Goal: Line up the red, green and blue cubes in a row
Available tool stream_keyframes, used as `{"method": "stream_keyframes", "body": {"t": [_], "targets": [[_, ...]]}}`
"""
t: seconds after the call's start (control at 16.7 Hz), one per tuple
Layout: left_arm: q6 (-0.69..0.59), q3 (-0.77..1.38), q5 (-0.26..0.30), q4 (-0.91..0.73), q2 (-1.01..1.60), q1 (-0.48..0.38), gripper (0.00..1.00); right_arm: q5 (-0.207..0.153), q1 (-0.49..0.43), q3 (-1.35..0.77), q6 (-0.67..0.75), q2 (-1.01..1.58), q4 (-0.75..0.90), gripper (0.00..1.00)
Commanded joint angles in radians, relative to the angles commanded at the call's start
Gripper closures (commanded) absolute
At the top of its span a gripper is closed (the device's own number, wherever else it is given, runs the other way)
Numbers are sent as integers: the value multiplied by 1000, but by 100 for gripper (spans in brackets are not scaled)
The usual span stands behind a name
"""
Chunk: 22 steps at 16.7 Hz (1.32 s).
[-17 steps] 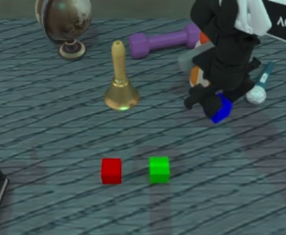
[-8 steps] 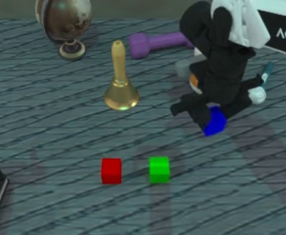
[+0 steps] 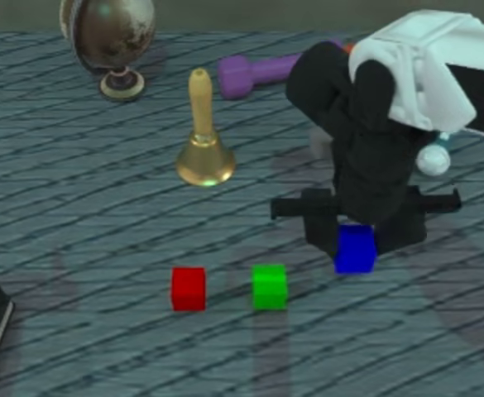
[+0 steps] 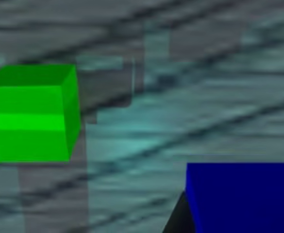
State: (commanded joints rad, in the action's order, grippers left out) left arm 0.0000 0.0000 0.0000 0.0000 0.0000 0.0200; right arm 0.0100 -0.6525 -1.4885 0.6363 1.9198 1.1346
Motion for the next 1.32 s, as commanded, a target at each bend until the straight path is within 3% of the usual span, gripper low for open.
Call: {"method": "stream_keyframes", "body": {"t": [0.42,0.9,1.2,1.32], "targets": [[0,0,0,0,0,0,0,0,-5,18,29,-15,-8,100],[0,0,0,0,0,0,0,1,-12,182,34,58,-252,100],[0,0,0,0,0,0,0,1,-13,193,34,64,-265,100],[0,0,0,0,0,0,0,1,-13,193,34,64,-265,85]]}}
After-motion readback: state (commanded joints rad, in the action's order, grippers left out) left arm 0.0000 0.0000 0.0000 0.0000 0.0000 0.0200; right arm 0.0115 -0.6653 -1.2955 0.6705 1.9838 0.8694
